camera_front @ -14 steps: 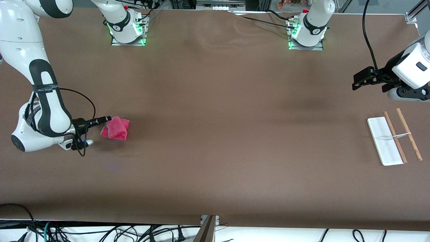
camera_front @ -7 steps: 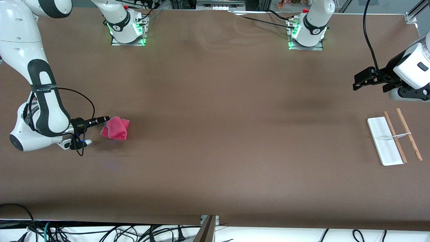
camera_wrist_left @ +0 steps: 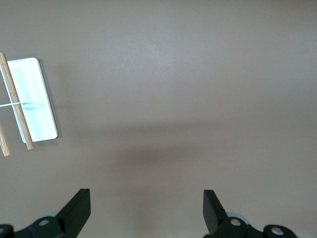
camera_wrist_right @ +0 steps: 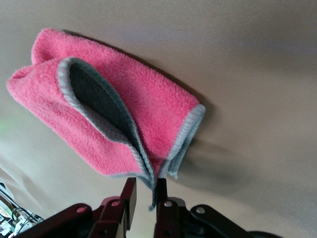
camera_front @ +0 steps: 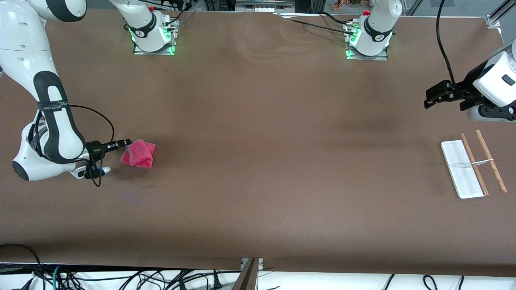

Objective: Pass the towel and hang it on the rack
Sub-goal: 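Lift the pink towel with the right gripper toward the table middle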

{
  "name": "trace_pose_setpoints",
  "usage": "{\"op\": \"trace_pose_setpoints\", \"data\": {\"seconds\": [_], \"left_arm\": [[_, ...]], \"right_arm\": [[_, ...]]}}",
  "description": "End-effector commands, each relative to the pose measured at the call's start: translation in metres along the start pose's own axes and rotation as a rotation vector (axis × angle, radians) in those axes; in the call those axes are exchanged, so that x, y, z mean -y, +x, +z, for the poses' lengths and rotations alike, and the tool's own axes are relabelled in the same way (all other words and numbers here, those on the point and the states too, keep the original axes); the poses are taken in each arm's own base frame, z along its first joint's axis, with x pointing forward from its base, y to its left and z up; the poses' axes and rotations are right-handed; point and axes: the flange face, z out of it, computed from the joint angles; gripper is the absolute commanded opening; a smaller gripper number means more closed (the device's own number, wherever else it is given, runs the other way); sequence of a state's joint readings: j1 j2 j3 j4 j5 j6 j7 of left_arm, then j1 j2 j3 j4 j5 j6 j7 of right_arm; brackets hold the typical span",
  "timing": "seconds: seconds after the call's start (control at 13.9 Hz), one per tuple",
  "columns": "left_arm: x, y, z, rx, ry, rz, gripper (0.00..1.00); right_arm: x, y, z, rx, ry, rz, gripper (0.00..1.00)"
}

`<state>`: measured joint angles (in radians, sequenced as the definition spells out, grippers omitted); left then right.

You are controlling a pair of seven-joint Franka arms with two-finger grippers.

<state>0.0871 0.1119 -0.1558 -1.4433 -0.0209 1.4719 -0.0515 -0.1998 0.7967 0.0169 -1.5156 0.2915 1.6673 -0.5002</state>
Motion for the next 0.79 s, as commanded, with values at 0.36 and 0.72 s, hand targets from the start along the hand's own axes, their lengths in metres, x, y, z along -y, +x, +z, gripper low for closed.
{"op": "trace_pose_setpoints", "data": {"seconds": [0.36,0.72], "left_arm": [[0.003,-0.003,-0.006,-0.010,-0.006,0.002,1.00],[0.002,-0.003,-0.006,-0.010,-0.006,0.004,1.00]], "right_arm": [[-0.004,-0.004,0.001,0.005,0.021,0.000,0.00],[0.013,-0.001,-0.024,-0.038,0.001,-0.011,0.00]]}}
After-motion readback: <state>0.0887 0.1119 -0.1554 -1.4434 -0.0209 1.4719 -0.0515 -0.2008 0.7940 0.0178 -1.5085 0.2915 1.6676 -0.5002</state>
